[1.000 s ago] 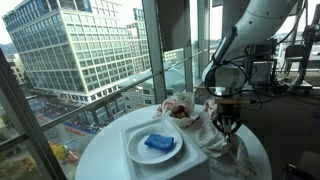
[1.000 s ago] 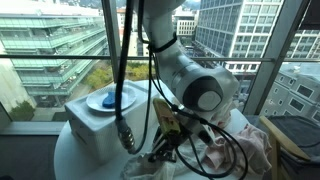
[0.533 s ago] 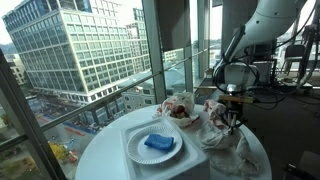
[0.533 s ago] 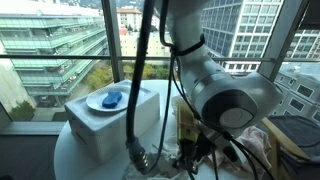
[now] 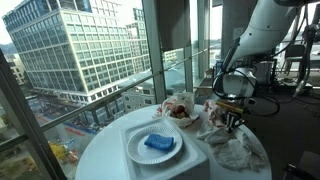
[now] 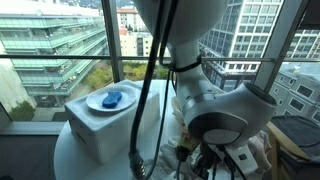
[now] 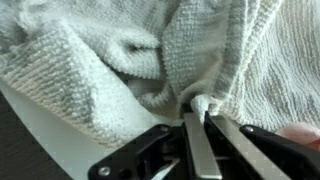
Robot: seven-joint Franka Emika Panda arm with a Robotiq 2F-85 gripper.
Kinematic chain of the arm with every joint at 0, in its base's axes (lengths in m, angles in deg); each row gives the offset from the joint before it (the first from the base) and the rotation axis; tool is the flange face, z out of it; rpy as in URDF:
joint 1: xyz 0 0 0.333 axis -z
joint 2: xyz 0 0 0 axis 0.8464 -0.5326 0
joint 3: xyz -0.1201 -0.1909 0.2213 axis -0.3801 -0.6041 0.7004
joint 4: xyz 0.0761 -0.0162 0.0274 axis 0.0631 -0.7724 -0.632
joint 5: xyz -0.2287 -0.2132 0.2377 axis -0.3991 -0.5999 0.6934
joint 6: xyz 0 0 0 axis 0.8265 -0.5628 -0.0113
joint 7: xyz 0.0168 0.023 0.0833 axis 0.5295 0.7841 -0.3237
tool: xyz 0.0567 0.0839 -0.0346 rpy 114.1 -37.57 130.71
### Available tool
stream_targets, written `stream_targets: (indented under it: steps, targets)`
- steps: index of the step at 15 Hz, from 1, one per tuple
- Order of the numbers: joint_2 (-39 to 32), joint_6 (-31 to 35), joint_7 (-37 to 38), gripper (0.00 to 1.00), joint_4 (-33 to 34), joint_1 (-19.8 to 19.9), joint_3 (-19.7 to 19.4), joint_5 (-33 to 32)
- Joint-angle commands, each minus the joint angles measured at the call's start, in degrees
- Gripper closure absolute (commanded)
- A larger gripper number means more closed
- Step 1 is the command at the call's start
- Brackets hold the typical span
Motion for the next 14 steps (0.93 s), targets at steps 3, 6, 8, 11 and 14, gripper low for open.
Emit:
stream_targets:
  steps: [3,6,8,11,14]
  targets:
    - [1.01,4.2,5.34,0.61,-3.03,-4.2,-1.39,-1.37]
    - [2.9,8.41,10.97,0.38,-6.85,-10.37,-6.51,-8.76]
    - [4.18,12.92,17.07,0.23,-9.8,-15.02,-10.86,-15.41]
    - [7.13,15.79,17.62,0.02,-12.72,-16.71,-11.42,-20.59]
    - [13.03,16.66,9.95,0.0,-15.6,-11.0,-3.32,-18.78]
